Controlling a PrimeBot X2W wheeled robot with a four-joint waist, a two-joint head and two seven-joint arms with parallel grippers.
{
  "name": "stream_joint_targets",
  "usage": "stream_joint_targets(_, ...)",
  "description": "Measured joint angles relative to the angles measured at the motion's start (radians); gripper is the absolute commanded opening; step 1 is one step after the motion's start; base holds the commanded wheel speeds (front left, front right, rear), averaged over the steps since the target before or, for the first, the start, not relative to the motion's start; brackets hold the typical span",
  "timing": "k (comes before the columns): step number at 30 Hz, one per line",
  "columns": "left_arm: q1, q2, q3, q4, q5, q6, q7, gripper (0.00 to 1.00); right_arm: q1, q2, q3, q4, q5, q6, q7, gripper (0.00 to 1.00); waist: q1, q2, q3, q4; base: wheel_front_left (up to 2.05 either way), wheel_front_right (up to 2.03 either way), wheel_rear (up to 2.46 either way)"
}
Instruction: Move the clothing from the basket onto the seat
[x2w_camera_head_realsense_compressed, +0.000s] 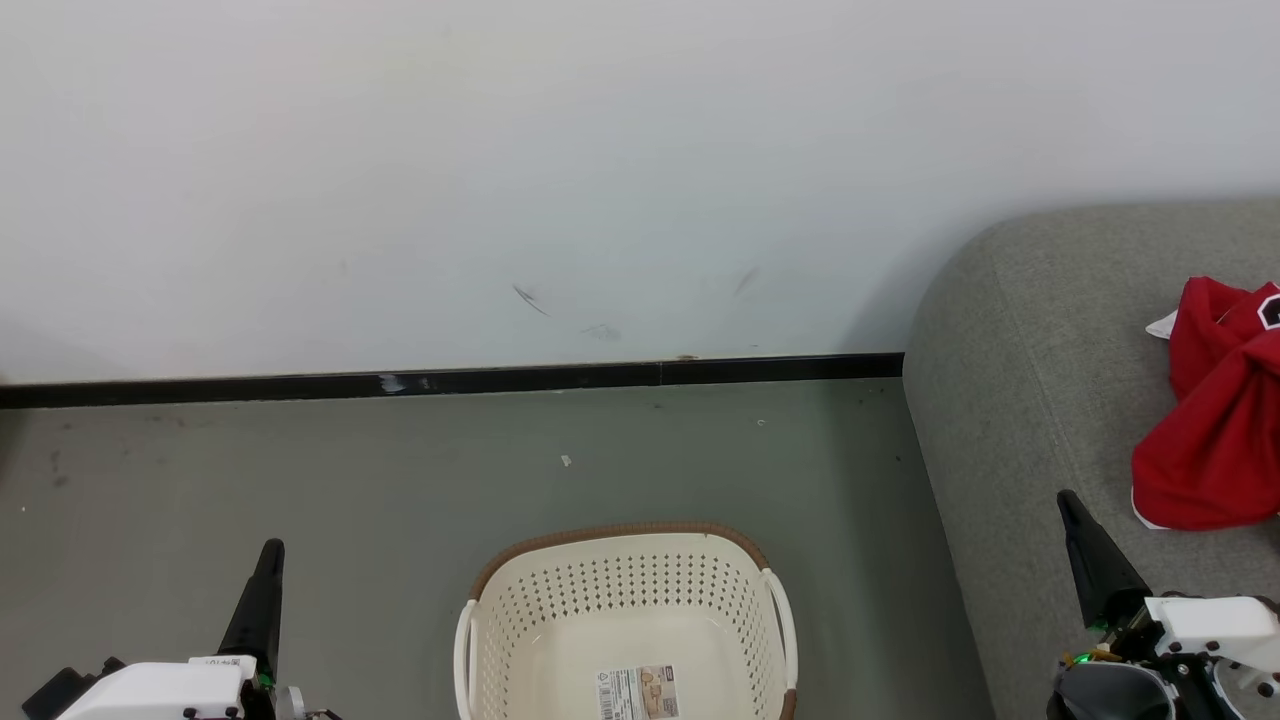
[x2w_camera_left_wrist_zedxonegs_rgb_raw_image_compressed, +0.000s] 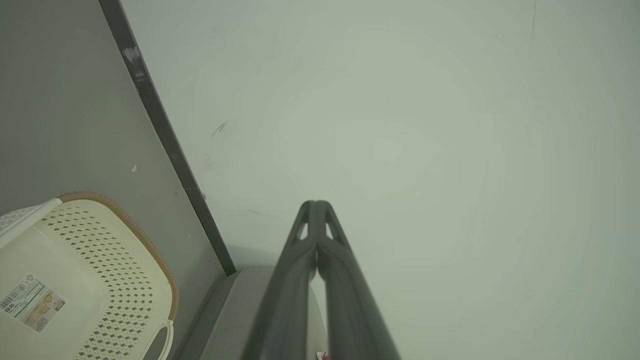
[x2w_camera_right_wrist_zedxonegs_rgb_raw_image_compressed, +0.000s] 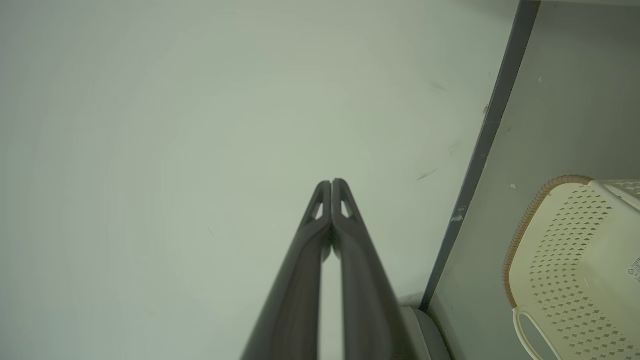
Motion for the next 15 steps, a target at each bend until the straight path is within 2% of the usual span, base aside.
stream_joint_targets(15, 0.0, 0.0, 0.0, 0.001, 0.0, 0.0, 0.0, 0.0, 0.0, 0.0, 0.001, 0.0, 0.0, 0.0, 0.0, 0.0, 0.0, 0.0, 0.0, 0.0, 0.0, 0.0, 0.0)
